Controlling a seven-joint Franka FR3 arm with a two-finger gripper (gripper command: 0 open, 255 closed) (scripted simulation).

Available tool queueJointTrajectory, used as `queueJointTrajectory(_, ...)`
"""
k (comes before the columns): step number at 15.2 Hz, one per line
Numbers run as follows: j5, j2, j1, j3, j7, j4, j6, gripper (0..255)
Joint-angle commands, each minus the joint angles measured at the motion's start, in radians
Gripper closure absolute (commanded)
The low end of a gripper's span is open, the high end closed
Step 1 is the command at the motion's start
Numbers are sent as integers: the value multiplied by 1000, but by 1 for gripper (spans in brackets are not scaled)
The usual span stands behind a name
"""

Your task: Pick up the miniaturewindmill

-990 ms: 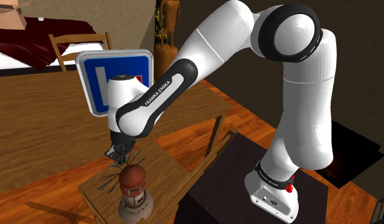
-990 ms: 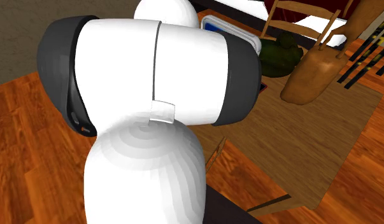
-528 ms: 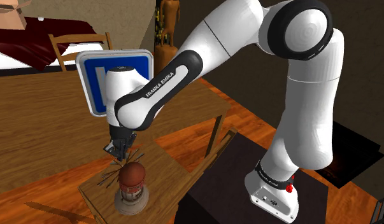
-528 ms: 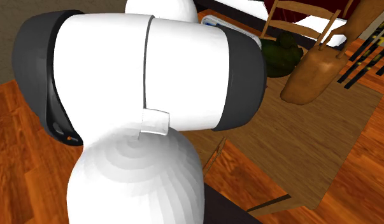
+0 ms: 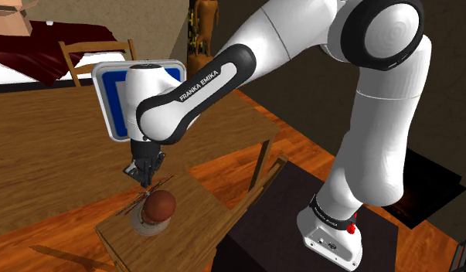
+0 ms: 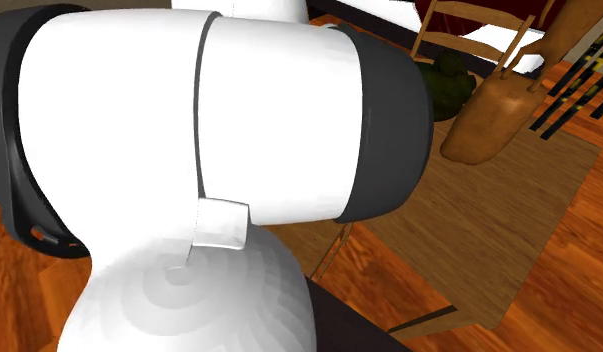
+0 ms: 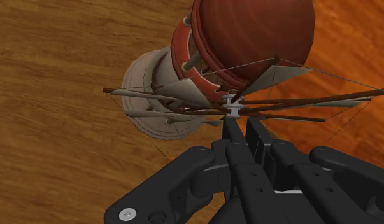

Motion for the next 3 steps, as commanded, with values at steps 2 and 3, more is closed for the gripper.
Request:
queueJointTrajectory(2,4,-21,-2,2,2,10,-26,255)
queueJointTrajectory(3,4,-21,-2,2,2,10,-26,255)
